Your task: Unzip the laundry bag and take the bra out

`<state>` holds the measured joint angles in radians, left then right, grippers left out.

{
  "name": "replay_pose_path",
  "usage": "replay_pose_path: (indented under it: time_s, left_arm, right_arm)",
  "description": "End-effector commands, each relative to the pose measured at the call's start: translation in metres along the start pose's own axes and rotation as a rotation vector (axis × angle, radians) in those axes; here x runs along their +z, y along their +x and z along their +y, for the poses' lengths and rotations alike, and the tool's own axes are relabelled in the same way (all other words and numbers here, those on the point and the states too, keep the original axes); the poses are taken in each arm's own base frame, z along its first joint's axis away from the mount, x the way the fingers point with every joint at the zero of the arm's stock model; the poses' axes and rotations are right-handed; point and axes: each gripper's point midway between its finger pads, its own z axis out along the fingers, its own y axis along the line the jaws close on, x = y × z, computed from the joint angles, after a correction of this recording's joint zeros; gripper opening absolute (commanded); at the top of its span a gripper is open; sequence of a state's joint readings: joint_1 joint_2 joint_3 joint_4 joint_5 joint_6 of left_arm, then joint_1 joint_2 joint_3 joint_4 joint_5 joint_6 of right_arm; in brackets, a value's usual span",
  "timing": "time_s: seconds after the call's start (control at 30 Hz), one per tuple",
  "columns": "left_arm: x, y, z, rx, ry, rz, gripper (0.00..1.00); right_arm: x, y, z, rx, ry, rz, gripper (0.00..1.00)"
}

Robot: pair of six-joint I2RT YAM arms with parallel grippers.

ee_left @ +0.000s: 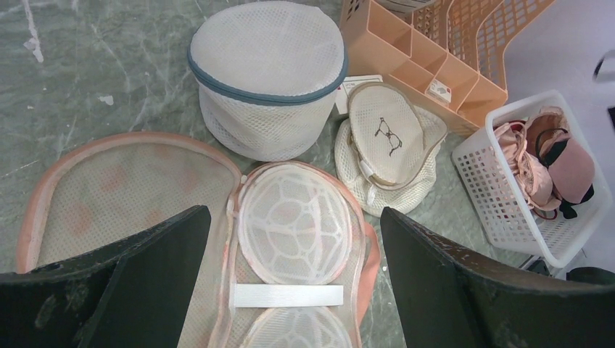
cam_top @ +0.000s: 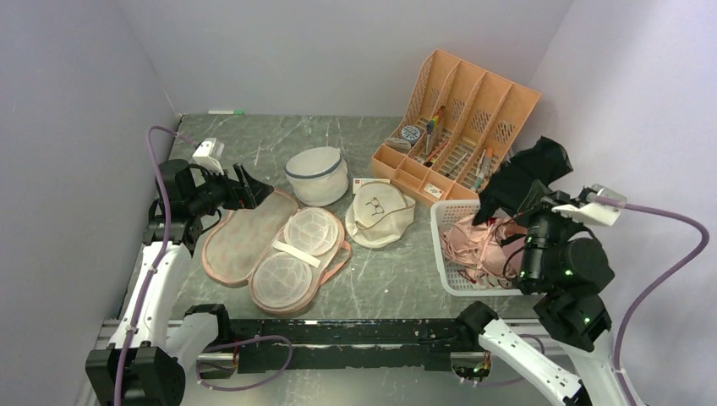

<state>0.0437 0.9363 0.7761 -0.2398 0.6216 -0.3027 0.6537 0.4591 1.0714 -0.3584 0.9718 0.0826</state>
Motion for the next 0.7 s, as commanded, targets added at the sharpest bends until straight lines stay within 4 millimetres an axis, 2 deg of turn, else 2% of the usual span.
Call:
replay_pose_path:
  time_s: [0.0,0.1,0.17,0.2,0.33,0.53,0.67]
  left_arm:
    - [-0.002,0.003,-0.006,0.014,0.025,0.006,1.00]
    - [-0.002,0.003,-0.005,0.014,0.019,0.008,1.00]
    - [-0.001,0.004,-0.003,0.013,0.011,0.010,0.99]
    - [0.001,0.007,-0.009,0.019,0.030,0.024,1.00]
    - [0.001,0.008,-0.008,0.024,0.020,0.025,0.99]
    - [0.003,0.009,-0.008,0.020,0.021,0.032,0.99]
    - [0.003,0.010,-0.007,0.020,0.019,0.035,1.00]
  right_arm:
    - [-0.002,0.047,-0.033,-0.080,0.198,0.055,0.00]
    - [0.001,0.083,-0.035,-0.027,0.287,0.083,0.00]
    - [-0.001,0.103,-0.047,0.034,0.410,0.083,0.00]
    - [-0.003,0.115,-0.048,0.060,0.444,0.093,0.00]
    - [-0.006,0.147,-0.054,0.135,0.544,0.101,0.00]
    - [-0.011,0.191,-0.064,0.025,0.625,0.138,0.00]
    - [-0.017,0.221,-0.078,-0.002,0.682,0.159,0.00]
